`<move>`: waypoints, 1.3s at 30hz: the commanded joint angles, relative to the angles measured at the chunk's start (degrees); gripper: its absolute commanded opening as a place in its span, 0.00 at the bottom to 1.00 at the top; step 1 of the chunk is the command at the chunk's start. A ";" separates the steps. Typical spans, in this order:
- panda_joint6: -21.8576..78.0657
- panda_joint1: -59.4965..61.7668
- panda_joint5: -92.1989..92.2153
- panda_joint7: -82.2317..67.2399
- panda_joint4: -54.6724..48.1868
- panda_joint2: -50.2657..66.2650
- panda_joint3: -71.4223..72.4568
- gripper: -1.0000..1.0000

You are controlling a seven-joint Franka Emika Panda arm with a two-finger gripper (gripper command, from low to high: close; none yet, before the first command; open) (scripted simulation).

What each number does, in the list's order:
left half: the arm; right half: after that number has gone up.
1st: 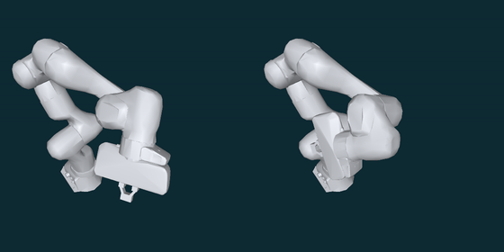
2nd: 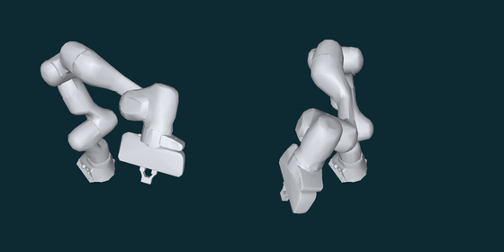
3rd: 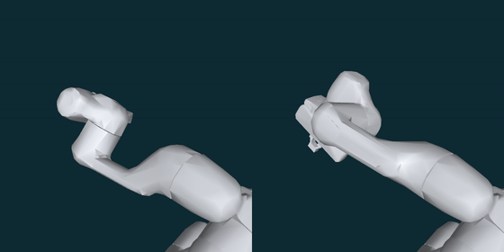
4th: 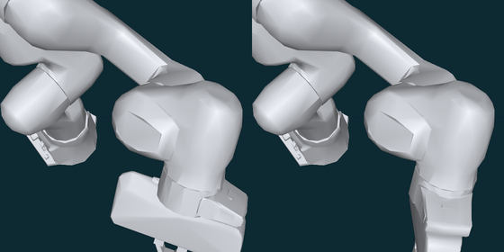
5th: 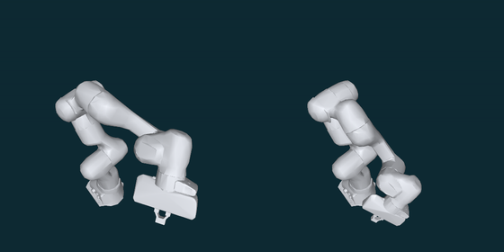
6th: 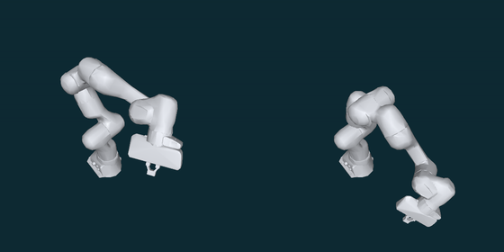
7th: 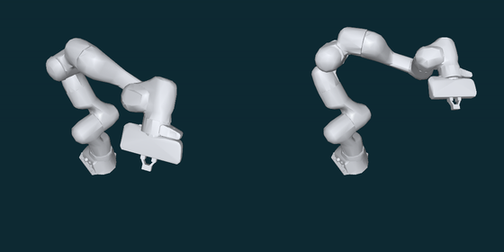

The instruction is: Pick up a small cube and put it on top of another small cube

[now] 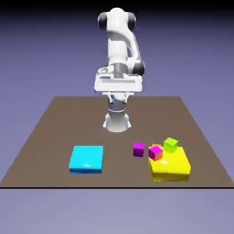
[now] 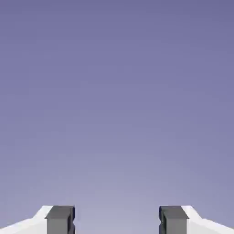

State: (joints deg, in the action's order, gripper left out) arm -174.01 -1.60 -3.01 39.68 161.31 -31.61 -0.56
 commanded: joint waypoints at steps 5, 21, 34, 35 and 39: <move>-0.01 -3.78 -12.46 -11.51 1.28 4.34 -2.33 0.50; -0.02 -15.88 -52.33 -48.33 5.36 18.23 -9.77 0.50; -0.03 -23.55 -81.62 -70.77 7.31 28.71 -14.14 0.50; -0.03 -23.03 -83.92 -68.28 6.48 29.78 -13.47 0.50; -0.03 -20.97 -93.14 -58.32 3.18 34.09 -10.80 0.50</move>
State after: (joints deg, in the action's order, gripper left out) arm -174.04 -22.60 -96.14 -18.64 164.49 2.48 -11.36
